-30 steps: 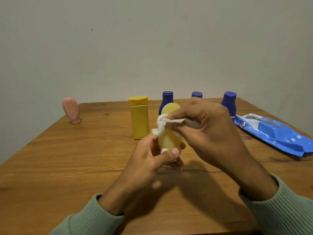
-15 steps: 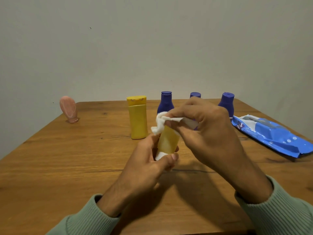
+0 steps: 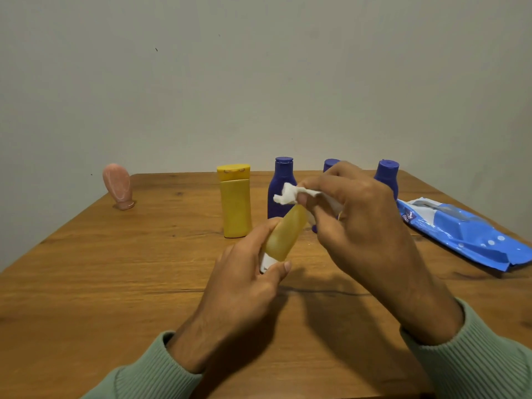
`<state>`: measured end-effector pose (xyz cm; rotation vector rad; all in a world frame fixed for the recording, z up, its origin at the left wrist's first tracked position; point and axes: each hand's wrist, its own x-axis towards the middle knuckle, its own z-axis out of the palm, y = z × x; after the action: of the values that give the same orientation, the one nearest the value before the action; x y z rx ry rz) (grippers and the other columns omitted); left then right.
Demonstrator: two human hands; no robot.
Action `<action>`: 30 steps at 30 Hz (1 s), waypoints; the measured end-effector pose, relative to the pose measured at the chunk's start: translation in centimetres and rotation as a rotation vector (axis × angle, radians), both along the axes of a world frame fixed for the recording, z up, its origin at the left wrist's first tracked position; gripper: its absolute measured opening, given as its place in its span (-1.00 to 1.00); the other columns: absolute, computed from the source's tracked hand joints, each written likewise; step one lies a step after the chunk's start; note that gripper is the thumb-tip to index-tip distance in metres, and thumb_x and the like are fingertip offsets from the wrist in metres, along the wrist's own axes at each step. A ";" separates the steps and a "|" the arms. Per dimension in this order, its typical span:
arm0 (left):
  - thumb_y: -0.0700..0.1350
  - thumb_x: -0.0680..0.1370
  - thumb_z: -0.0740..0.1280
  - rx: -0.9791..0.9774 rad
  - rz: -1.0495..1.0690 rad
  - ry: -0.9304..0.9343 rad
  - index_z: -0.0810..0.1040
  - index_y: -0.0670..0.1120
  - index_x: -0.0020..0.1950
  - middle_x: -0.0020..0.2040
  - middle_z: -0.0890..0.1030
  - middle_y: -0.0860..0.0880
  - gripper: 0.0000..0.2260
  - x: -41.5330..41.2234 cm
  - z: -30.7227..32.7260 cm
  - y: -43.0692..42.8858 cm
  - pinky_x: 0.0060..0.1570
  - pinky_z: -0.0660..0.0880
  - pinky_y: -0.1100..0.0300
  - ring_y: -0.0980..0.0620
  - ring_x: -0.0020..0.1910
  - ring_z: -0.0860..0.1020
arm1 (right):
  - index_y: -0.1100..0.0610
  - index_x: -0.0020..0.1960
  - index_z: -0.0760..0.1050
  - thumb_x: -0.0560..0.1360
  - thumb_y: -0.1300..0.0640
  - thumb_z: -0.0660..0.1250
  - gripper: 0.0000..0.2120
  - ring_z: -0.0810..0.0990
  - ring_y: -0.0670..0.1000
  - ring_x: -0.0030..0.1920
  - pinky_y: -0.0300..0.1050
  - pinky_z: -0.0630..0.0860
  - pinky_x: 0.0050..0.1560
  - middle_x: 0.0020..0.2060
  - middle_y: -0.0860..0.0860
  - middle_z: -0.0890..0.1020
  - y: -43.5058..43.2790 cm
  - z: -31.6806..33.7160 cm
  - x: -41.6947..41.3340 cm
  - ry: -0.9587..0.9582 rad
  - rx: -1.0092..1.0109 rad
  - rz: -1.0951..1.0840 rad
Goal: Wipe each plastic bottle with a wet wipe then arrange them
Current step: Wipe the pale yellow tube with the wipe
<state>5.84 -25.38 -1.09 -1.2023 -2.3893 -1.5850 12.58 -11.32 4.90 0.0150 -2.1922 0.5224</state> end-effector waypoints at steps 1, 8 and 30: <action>-0.03 0.45 0.39 0.001 -0.001 0.010 0.45 0.19 0.33 0.12 0.60 0.18 -0.55 0.0 0.0 0.0 0.09 0.53 -0.08 0.11 0.10 0.56 | 0.13 0.05 0.62 0.48 0.20 0.36 -0.84 0.47 -0.13 -0.22 -0.34 0.40 -0.21 -0.16 -0.07 0.50 0.1 0.2 0.0 0.004 -0.012 -0.022; -0.13 0.48 0.45 -0.007 0.036 -0.018 0.44 0.17 0.34 0.16 0.58 0.17 -0.52 -0.3 -0.5 0.1 0.13 0.52 -0.07 0.11 0.14 0.55 | 0.13 0.06 0.61 0.47 0.22 0.36 -0.83 0.46 -0.09 -0.20 -0.37 0.36 -0.20 -0.13 -0.06 0.49 -0.5 0.3 0.5 -0.057 0.005 0.010; -0.21 0.39 0.47 0.236 -0.305 -0.459 0.53 -0.10 0.26 0.01 0.68 -0.14 -0.56 -0.2 0.7 -0.2 -0.13 0.60 0.09 -0.06 -0.17 0.64 | 0.11 0.04 0.62 0.43 0.28 0.43 -0.79 0.47 -0.30 -0.19 -0.58 0.36 -0.10 -0.17 -0.11 0.53 0.8 0.4 -0.1 0.128 -0.071 -0.035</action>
<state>5.65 -25.54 -0.36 -1.3195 -2.2261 -2.3910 12.51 -10.54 5.33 -0.0272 -2.0443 0.5638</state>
